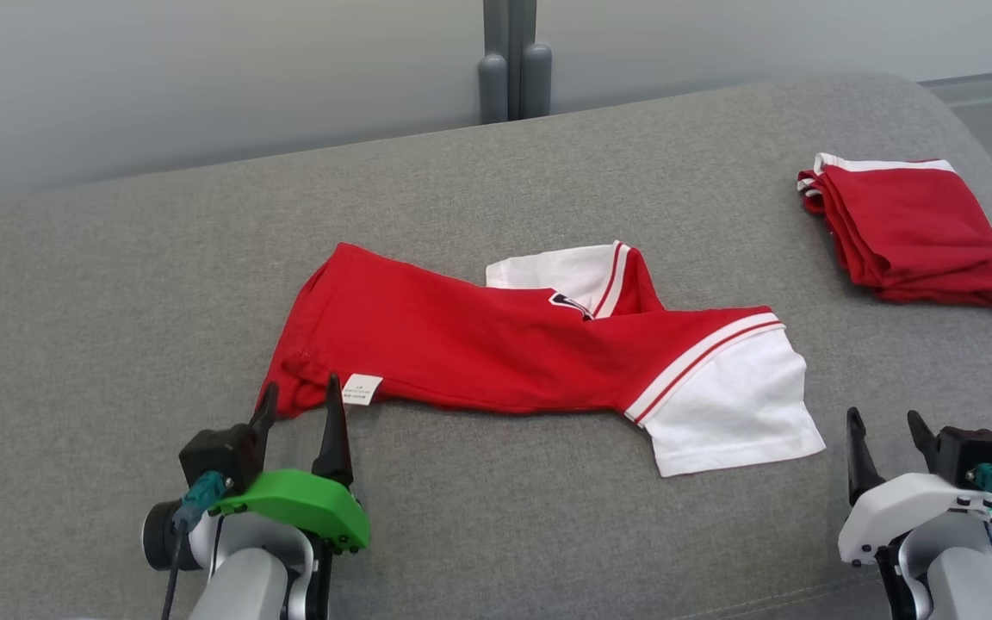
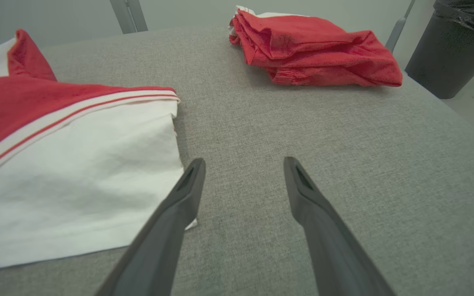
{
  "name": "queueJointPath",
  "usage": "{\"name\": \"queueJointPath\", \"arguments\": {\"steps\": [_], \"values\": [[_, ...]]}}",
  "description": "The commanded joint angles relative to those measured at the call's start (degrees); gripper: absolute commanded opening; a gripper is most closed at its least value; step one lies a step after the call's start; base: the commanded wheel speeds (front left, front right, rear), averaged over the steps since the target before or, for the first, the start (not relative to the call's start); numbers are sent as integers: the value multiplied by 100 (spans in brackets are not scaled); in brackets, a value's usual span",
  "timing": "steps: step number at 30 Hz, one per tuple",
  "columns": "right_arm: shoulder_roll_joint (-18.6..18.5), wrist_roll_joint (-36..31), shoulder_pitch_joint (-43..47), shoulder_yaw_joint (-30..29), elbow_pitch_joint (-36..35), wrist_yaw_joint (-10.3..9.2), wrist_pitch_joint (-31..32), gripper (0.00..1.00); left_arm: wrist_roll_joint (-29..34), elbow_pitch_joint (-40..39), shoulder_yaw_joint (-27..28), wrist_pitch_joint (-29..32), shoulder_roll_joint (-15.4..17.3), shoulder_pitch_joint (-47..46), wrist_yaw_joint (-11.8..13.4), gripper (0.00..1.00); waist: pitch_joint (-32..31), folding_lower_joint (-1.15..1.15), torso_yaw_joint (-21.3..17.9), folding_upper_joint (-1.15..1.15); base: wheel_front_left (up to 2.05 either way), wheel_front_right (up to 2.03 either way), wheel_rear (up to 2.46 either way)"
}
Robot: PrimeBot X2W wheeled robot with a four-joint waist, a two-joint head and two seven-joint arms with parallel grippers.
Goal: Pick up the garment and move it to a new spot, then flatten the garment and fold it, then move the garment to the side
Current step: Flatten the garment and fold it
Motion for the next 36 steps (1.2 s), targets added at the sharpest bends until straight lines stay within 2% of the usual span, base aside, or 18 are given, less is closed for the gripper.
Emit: {"name": "queueJointPath", "arguments": {"steps": [1, 8, 13, 17, 19, 22, 24, 28, 31, 36], "values": [[-46, 22, 72, -35, -126, -8, 1, 100, 35, 167, 31, 12, 34, -182, -33, 100, 62, 0, -98, 0, 0, 0, 0], [14, -45, 292, -166, -1085, -8, 1, 100, -177, 1298, 206, 115, 82, -1016, -45, 100, 260, 0, -394, 0, 0, 0, 0], [106, -43, 388, -61, -1661, -7, 1, 100, -283, 1956, 351, 75, 106, -1440, 51, 100, 405, 0, -583, 0, 0, 0, 0], [163, -57, 389, 40, -1925, -8, 2, 100, -233, 2333, 470, 30, 167, -1689, 240, 100, 492, 0, -680, 0, 0, 0, 0], [175, -52, 421, 63, -2017, -7, 1, 100, -233, 2453, 481, 12, 143, -1754, 228, 85, 520, 0, -700, 0, 0, 0, 0], [187, -59, 471, 50, -2125, -7, 1, 100, -222, 2563, 464, -6, 128, -1819, 179, 47, 539, 0, -693, 0, 0, 0, 0], [199, -68, 498, 26, -2178, -7, 1, 100, -200, 2609, 443, -3, 111, -1818, 141, 38, 538, 0, -665, 0, 0, 0, 0], [208, -69, 494, -3, -2238, -7, 1, 100, -114, 2513, 421, -9, 95, -1784, 151, 14, 520, 0, -571, 0, 0, 0, 0], [218, -61, 499, 4, -2282, -7, 1, 100, -27, 2262, 457, -6, 86, -1672, 113, 3, 489, 0, -473, 0, 0, 0, 0], [223, -45, 536, 22, -2327, -7, 1, 100, 60, 1789, 505, -6, 75, -1445, 22, 0, 411, 0, -319, 0, 0, 0, 0]]}}
